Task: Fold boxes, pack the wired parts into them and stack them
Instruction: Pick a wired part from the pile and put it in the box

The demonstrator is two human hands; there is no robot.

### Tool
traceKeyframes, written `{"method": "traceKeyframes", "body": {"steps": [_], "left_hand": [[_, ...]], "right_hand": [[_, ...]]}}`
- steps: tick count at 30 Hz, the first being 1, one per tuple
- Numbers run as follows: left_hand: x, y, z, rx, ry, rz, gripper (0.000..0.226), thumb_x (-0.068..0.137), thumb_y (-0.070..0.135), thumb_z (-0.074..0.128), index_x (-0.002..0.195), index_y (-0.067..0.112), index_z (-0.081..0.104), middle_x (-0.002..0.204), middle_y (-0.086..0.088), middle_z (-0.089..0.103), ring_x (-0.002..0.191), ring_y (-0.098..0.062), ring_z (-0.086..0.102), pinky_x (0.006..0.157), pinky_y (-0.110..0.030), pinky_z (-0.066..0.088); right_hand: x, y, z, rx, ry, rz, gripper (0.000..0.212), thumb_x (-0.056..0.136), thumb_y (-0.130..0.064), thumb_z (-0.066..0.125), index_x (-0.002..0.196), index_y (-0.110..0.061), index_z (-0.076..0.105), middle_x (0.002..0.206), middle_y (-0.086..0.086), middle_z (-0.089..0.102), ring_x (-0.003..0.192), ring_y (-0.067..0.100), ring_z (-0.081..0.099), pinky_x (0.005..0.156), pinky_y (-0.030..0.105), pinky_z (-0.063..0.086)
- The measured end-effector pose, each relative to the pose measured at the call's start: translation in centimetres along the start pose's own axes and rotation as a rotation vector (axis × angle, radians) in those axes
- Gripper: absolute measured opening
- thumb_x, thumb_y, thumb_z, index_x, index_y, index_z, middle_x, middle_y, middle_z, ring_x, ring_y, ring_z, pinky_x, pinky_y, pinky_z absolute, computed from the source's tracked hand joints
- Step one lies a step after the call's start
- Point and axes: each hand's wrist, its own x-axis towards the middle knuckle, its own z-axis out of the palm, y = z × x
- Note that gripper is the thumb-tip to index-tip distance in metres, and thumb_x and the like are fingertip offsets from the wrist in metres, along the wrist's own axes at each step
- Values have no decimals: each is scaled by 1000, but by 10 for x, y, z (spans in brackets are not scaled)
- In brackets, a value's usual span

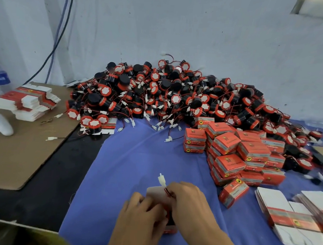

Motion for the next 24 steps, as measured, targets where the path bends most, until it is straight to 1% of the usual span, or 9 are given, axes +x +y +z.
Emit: {"method": "traceKeyframes", "body": {"steps": [4,8,11,14,16,17,18,21,24], "left_hand": [[-8,9,9,-15,39,-93,17,74,39,54,84,40,68,105,24,66,82,-17,44,56,-30,44],[-13,13,5,-19,48,-176,32,69,40,47,84,40,75,106,15,72,89,-18,42,55,-34,48],[-18,14,-1,-24,18,-193,36,69,46,46,90,51,76,110,15,72,95,-18,45,59,-37,54],[-19,18,-6,-133,-93,-253,41,68,48,69,106,62,61,114,15,70,100,-23,59,68,-39,54],[-17,20,-3,-142,-192,-317,75,68,47,84,121,70,37,135,24,53,119,-22,51,87,-39,47],[-16,22,-2,-146,-186,-334,76,73,49,81,118,79,27,143,29,39,128,-23,43,96,-38,44],[-17,23,-2,-130,-170,-323,72,73,46,82,110,84,34,144,30,36,128,-28,46,97,-40,46],[-19,14,5,-169,-141,-254,66,47,22,100,94,59,73,122,11,67,91,-37,67,65,-43,60],[-19,15,6,-267,4,-225,58,59,14,94,99,52,76,127,17,62,104,-31,58,72,-45,57]], "right_hand": [[-1,-13,5,-50,-54,12,32,94,-17,46,67,-21,29,76,-6,33,69,22,40,48,23,20],[-1,-31,3,-176,-91,-137,20,105,-22,39,95,-19,56,91,1,41,86,26,48,62,30,30],[3,-28,-3,-198,-129,-152,13,91,-10,48,84,-19,44,90,3,42,83,27,46,58,35,29],[-4,-16,5,-141,-104,-214,14,101,-23,41,97,-18,54,102,5,53,88,29,51,60,34,26],[-10,-3,16,-108,-113,-309,28,101,-27,36,115,-18,59,122,2,57,102,28,58,73,33,41],[-14,1,17,-94,-139,-353,34,97,-27,35,119,-18,60,129,0,57,106,27,60,79,36,48],[-17,6,17,-87,-146,-391,35,94,-26,36,115,-18,62,129,-2,58,103,25,62,78,38,53],[-17,16,16,0,-41,-329,23,87,-23,45,98,-21,66,106,-8,62,79,20,65,62,33,55],[-4,8,20,20,4,-152,31,91,-22,42,113,-27,63,111,-7,57,89,26,63,77,36,51]]}}
